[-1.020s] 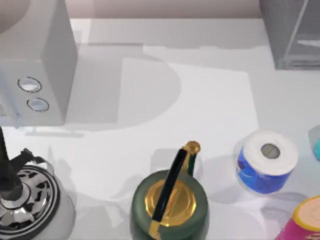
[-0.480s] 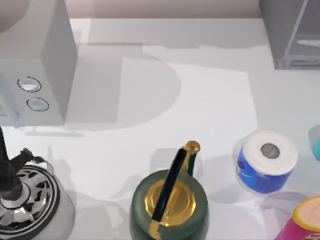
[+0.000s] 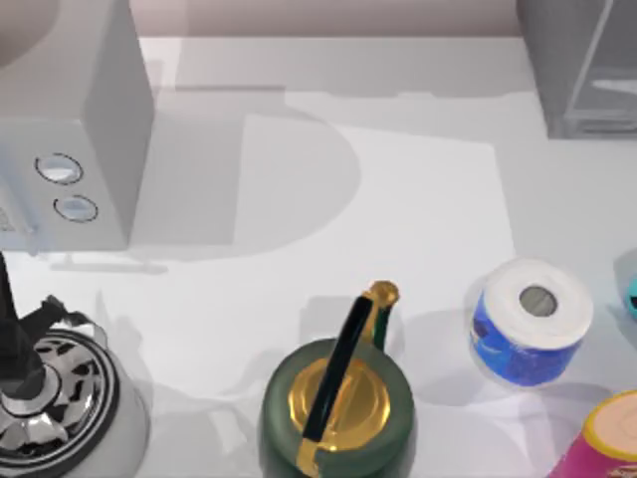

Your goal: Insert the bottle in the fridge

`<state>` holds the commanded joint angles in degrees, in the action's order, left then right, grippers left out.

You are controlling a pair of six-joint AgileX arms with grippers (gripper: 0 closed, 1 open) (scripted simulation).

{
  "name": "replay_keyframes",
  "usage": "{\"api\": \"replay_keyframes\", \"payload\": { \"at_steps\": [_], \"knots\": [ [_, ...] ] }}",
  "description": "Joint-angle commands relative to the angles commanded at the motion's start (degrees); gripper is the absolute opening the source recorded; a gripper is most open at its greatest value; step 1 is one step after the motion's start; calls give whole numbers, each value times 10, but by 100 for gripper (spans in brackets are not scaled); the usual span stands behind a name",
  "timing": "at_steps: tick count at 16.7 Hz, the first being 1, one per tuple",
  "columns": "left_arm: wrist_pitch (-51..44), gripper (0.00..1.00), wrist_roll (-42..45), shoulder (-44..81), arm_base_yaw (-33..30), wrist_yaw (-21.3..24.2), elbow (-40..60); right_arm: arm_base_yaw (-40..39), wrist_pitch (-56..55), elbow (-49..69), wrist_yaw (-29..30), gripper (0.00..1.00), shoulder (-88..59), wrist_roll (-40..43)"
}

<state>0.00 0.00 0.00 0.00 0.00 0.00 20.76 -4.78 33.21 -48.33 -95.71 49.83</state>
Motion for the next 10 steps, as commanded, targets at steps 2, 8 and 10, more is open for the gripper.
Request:
{"api": "replay_keyframes", "payload": {
  "at_steps": [2,8,10],
  "knots": [
    [0,100,0,0,0,0,0,0,0,0,0,93,0,0],
    [0,100,0,0,0,0,0,0,0,0,0,48,0,0],
    [0,100,0,0,0,0,0,0,0,0,0,33,0,0]
  ]
}}
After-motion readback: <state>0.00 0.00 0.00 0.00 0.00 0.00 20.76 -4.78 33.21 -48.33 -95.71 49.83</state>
